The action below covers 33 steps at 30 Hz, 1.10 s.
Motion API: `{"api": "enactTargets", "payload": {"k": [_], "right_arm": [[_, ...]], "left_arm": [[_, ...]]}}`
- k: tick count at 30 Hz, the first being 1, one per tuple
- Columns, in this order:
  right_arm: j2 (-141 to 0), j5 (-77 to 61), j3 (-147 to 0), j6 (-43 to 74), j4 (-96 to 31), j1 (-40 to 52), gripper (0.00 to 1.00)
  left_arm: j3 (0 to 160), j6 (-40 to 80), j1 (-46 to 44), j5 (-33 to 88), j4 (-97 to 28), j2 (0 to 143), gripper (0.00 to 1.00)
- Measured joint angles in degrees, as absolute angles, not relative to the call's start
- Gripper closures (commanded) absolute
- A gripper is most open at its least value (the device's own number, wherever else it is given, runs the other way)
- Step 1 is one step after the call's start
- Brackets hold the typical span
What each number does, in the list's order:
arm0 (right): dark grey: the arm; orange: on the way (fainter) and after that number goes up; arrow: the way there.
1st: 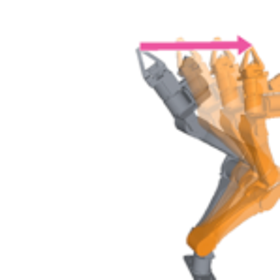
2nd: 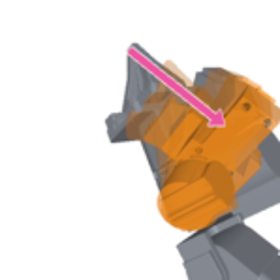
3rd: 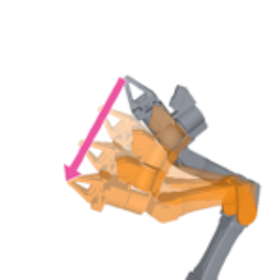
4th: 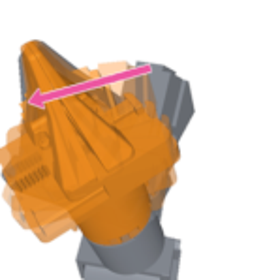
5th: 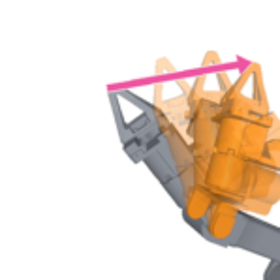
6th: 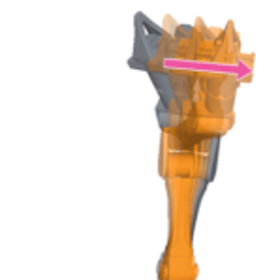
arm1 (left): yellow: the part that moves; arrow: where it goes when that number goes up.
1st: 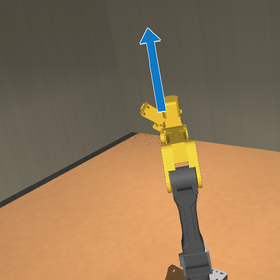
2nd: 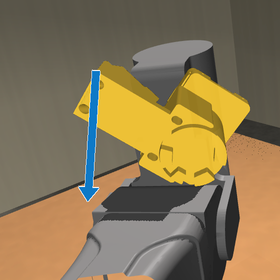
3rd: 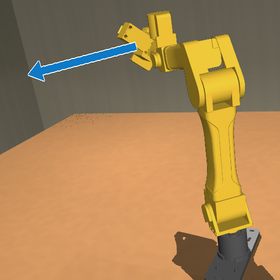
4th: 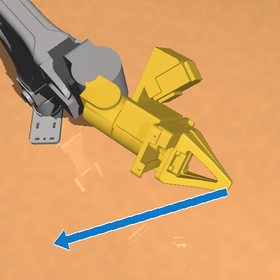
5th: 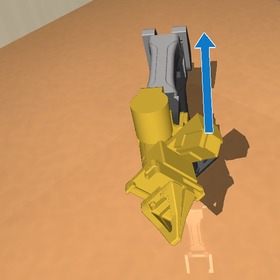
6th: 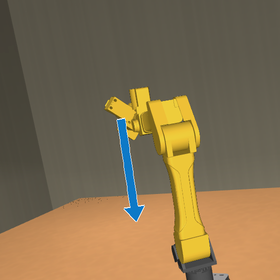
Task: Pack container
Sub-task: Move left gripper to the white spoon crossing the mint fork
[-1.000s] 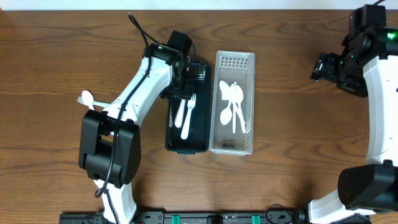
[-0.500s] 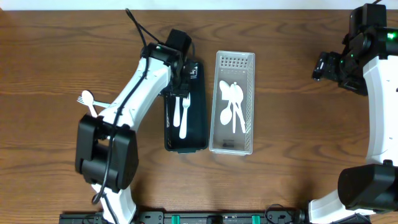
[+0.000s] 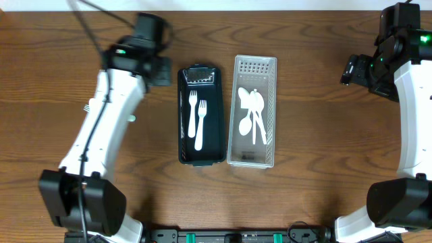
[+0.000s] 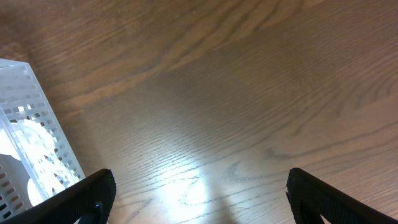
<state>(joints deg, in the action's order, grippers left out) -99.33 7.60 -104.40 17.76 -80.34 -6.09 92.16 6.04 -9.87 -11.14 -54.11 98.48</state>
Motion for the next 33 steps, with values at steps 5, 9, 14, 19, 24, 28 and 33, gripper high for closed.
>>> {"api": "enactTargets", "payload": {"k": [5,9,14,19,24,28,33], "right_arm": [[-99.3,7.6,-104.4,17.8,-80.4,-6.1,0.09],[-99.4,7.6,-104.4,17.8,-80.3,-6.1,0.08],[-99.4,7.6,-104.4,17.8,-80.0,-6.1,0.08],[-99.4,7.6,-104.4,17.8,-79.6,-6.1,0.08],[-99.4,7.6,-104.4,17.8,-79.6,-6.1,0.08],[-99.4,7.6,-104.4,17.8,-79.8,-6.1,0.09],[-99.4,7.6,-104.4,17.8,-80.8,-6.1,0.09]], "left_arm": [[92.2,9.4,3.2,-10.2,-57.4,98.5,0.14],[90.4,11.8,12.1,-6.1,-57.3,98.5,0.14],[84.3,13.2,19.2,-3.3,-54.8,98.6,0.14],[78.0,13.6,22.1,-2.7,-50.4,98.9,0.14],[74.8,13.5,22.0,-1.8,-47.9,100.0,0.14],[74.5,13.5,21.9,-1.7,-46.6,101.9,0.14],[74.5,13.5,21.9,-1.7,-44.3,105.8,0.14]]}}
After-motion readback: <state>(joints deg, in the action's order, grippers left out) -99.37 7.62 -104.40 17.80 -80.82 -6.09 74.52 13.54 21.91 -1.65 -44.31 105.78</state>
